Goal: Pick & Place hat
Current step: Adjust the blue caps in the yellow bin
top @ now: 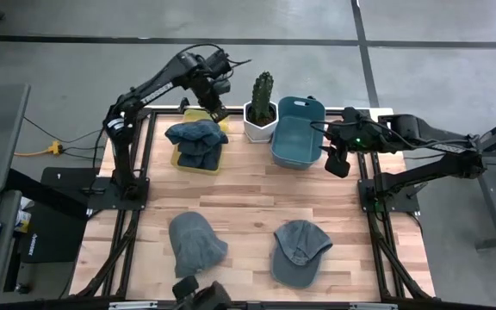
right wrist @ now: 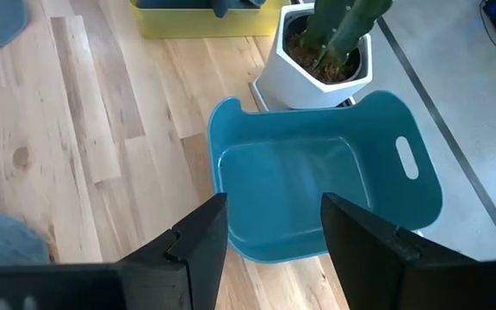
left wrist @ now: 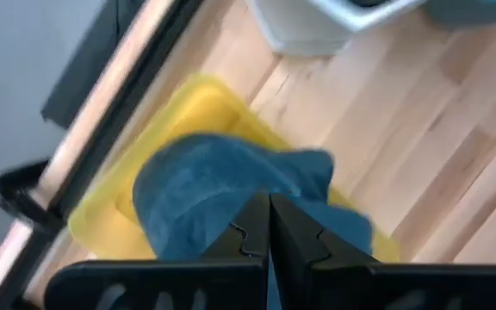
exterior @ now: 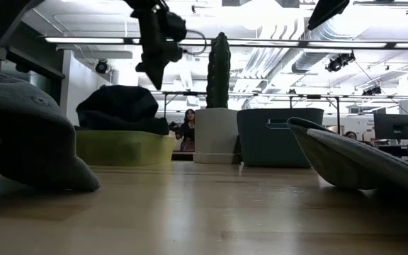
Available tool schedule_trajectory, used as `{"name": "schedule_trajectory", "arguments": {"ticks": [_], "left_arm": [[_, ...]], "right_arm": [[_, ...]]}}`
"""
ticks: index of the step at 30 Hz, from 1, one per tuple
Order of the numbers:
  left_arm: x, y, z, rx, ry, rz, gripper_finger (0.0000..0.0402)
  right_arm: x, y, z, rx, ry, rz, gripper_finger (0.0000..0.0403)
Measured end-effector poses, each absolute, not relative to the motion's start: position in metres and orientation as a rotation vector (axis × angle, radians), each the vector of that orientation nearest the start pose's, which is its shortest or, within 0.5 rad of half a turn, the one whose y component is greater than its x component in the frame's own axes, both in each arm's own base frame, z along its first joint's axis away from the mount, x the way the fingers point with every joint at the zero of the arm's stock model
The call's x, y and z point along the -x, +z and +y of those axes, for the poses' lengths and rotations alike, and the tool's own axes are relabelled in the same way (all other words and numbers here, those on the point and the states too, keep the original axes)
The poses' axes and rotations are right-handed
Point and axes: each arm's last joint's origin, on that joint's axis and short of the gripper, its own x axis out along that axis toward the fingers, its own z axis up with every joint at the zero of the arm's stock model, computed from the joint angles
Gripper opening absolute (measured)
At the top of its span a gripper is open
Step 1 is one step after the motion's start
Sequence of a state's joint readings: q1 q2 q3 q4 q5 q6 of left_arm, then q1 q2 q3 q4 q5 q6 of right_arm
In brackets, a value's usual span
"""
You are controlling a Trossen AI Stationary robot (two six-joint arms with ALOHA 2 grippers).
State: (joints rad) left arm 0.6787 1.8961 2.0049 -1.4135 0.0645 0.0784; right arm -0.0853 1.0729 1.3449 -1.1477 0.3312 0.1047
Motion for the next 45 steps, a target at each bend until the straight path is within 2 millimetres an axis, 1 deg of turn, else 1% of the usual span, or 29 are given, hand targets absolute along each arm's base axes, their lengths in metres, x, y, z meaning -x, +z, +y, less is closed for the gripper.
{"name": "schedule_trajectory", "arguments": {"ticks": [3, 5, 7, 9, 11, 13, 15, 17, 18, 20, 22, 25, 27, 30, 31, 33, 36, 39, 45], "left_arm": [[-0.283, 0.35, 0.215, 0.407, 0.427, 1.201, 0.0], [-0.279, 0.35, 0.199, 0.413, 0.39, 1.172, 0.0], [-0.278, 0.341, 0.182, 0.407, 0.344, 1.157, 0.0], [-0.274, 0.325, 0.162, 0.411, 0.319, 1.171, 0.0], [-0.275, 0.314, 0.141, 0.396, 0.292, 1.139, 0.0], [-0.273, 0.301, 0.124, 0.347, 0.299, 1.117, 0.0], [-0.27, 0.293, 0.109, 0.251, 0.312, 1.108, 0.0], [-0.276, 0.291, 0.101, 0.112, 0.303, 1.044, 0.0], [-0.276, 0.289, 0.099, 0.055, 0.297, 1.045, 0.0], [-0.277, 0.287, 0.096, -0.035, 0.295, 1.065, 0.0001], [-0.281, 0.29, 0.096, -0.096, 0.29, 1.037, 0.0005], [-0.289, 0.281, 0.096, -0.176, 0.212, 1.062, 0.0028], [-0.291, 0.275, 0.095, -0.213, 0.19, 1.09, 0.0055], [-0.292, 0.274, 0.096, -0.266, 0.183, 1.112, 0.0108], [-0.291, 0.273, 0.097, -0.288, 0.19, 1.134, 0.0127], [-0.296, 0.269, 0.101, -0.348, 0.239, 1.144, 0.0162], [-0.298, 0.262, 0.104, -0.396, 0.275, 1.196, 0.0201], [-0.301, 0.257, 0.11, -0.383, 0.279, 1.201, 0.0215], [-0.302, 0.248, 0.122, -0.371, 0.32, 1.231, 0.0218]], "right_arm": [[-0.173, 0.386, -0.024, 0.011, -0.433, 0.853, 0.0181], [-0.173, 0.386, -0.024, 0.017, -0.431, 0.855, 0.0181], [-0.173, 0.386, -0.024, 0.026, -0.427, 0.857, 0.0181], [-0.173, 0.386, -0.024, 0.032, -0.424, 0.859, 0.0181], [-0.173, 0.386, -0.024, 0.039, -0.421, 0.86, 0.0181], [-0.173, 0.386, -0.024, 0.045, -0.418, 0.861, 0.0181], [-0.173, 0.386, -0.024, 0.055, -0.414, 0.864, 0.0181], [-0.173, 0.386, -0.024, 0.066, -0.408, 0.865, 0.0181], [-0.174, 0.386, -0.024, 0.068, -0.408, 0.863, 0.0181], [-0.174, 0.387, -0.024, 0.067, -0.408, 0.858, 0.0181], [-0.174, 0.387, -0.024, 0.068, -0.407, 0.858, 0.0181], [-0.174, 0.387, -0.024, 0.068, -0.407, 0.858, 0.0181], [-0.174, 0.387, -0.024, 0.066, -0.404, 0.858, 0.0181], [-0.174, 0.387, -0.024, 0.064, -0.401, 0.858, 0.0181], [-0.174, 0.386, -0.024, 0.062, -0.398, 0.858, 0.0181], [-0.174, 0.386, -0.024, 0.062, -0.396, 0.858, 0.0181], [-0.174, 0.387, -0.024, 0.064, -0.396, 0.858, 0.0181], [-0.174, 0.387, -0.024, 0.068, -0.394, 0.858, 0.0181], [-0.174, 0.387, -0.024, 0.073, -0.395, 0.859, 0.0181]]}}
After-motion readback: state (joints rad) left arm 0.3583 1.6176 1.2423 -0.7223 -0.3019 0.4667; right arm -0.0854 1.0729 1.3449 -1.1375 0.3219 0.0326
